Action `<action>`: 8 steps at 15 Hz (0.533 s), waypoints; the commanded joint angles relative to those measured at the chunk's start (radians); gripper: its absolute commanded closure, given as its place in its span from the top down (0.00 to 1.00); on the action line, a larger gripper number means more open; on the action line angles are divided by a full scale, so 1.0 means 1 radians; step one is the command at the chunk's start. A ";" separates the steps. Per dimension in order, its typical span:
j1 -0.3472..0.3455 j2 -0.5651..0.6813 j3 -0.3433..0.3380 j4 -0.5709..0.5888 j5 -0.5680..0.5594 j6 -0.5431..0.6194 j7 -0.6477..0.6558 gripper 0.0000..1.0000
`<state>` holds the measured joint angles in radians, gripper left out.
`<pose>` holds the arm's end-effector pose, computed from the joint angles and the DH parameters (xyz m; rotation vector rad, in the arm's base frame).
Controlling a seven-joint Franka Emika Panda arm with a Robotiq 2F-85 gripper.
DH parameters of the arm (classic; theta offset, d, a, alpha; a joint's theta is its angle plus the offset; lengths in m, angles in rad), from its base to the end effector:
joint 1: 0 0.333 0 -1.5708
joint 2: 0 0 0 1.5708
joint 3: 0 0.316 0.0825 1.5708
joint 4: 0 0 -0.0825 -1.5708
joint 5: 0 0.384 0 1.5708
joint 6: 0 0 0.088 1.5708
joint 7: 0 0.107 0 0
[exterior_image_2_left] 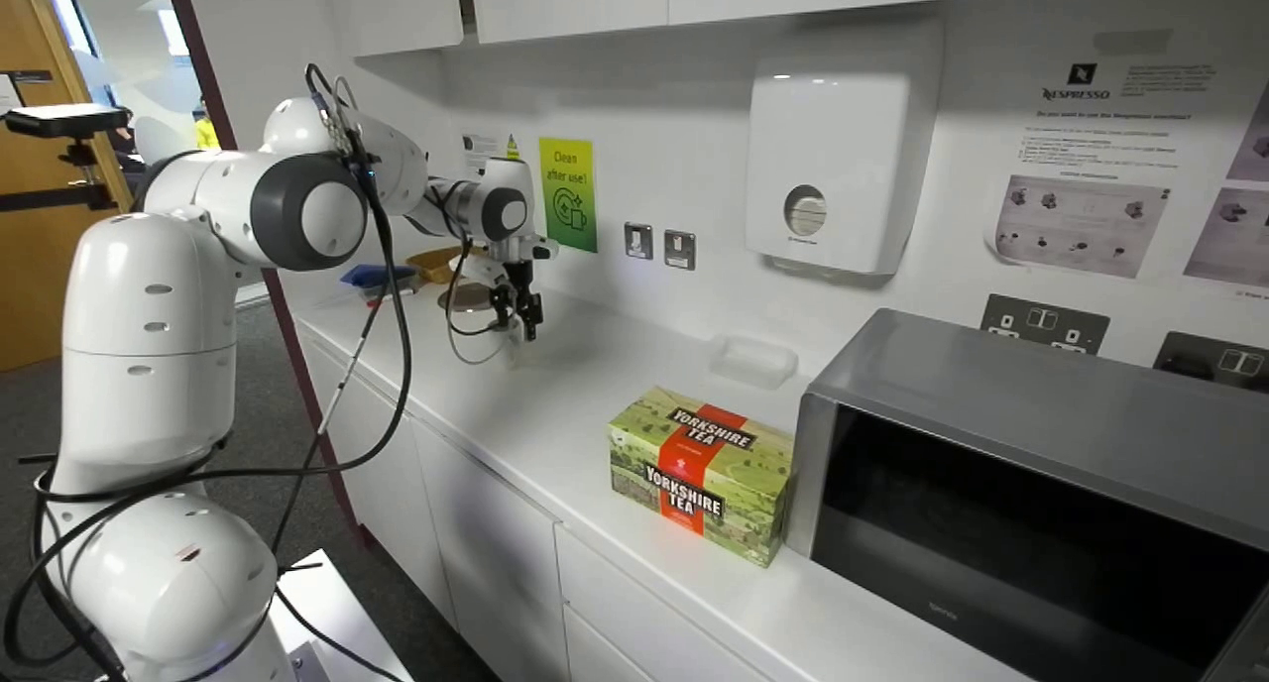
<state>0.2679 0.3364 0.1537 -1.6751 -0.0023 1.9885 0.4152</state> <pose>0.5968 0.2573 0.4082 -3.1045 0.0010 0.0577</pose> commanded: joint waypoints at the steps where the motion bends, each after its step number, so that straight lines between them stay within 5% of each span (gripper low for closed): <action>1: 0.003 0.019 0.002 0.037 0.012 -0.004 -0.033 1.00; 6: 0.006 0.030 0.001 0.045 0.011 -0.007 -0.032 1.00; 8: 0.006 0.032 0.001 0.048 0.011 -0.006 -0.033 0.74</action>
<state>0.2732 0.3578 0.1564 -1.6600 -0.0023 1.9885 0.4147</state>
